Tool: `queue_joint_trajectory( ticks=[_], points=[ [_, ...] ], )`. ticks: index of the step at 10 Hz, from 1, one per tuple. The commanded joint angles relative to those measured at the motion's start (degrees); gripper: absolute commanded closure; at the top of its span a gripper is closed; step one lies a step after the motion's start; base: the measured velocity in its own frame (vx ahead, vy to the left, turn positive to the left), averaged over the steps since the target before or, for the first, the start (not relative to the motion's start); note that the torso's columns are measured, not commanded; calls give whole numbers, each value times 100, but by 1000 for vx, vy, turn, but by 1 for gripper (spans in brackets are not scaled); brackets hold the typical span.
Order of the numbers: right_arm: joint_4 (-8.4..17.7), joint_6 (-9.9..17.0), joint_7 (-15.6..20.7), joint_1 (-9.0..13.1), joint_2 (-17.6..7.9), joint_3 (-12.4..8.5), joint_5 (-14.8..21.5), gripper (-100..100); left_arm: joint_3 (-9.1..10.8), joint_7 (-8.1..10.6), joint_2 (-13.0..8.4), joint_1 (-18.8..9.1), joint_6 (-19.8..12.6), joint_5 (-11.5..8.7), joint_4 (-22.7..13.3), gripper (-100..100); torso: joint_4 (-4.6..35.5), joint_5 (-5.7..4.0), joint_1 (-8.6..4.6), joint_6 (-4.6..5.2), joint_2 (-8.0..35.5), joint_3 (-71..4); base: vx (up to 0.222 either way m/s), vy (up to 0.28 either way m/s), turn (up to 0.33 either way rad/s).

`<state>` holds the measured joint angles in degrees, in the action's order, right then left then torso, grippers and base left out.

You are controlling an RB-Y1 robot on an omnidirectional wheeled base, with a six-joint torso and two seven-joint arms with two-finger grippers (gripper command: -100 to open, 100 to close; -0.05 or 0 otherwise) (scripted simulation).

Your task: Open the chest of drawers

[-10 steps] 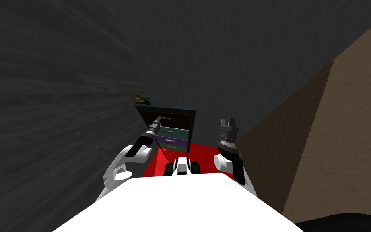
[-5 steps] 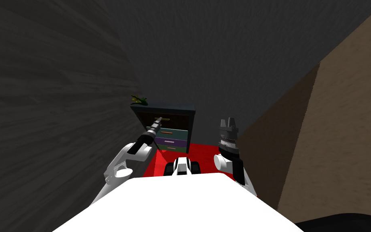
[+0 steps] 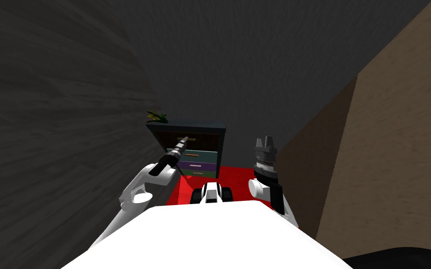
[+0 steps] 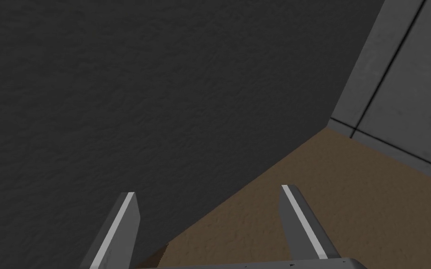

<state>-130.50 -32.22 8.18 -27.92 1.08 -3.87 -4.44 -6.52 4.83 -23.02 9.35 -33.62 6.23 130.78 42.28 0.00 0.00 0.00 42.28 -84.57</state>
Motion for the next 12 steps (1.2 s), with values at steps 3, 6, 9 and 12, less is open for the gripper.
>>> queue_joint_trajectory(
  ticks=[3, 6, 9, 12],
  points=[
    [0, 0, 0, 0, 0, 0, 0, 0, -7, 53, -144, -100, -308, 12, 41, -100, 1, -1, -2, -1, 4, 3, 32, 0, -38],
    [0, 0, 0, 0, 0, 0, 0, 0, -45, 58, -169, -27, -306, 11, 153, 100, 3, 1, 4, 0, 10, 6, -17, 2, 13],
    [1, 1, 0, 3, 0, 0, 0, 0, -85, 68, -206, 54, -344, 6, 313, 100, -12, 12, 19, -2, 8, 9, -185, 14, 43],
    [0, 0, 0, 2, 0, 0, 0, 0, -140, 64, -219, 106, -346, -2, 363, 100, -29, 13, 16, -6, -30, -18, -144, 13, 30]
  ],
)
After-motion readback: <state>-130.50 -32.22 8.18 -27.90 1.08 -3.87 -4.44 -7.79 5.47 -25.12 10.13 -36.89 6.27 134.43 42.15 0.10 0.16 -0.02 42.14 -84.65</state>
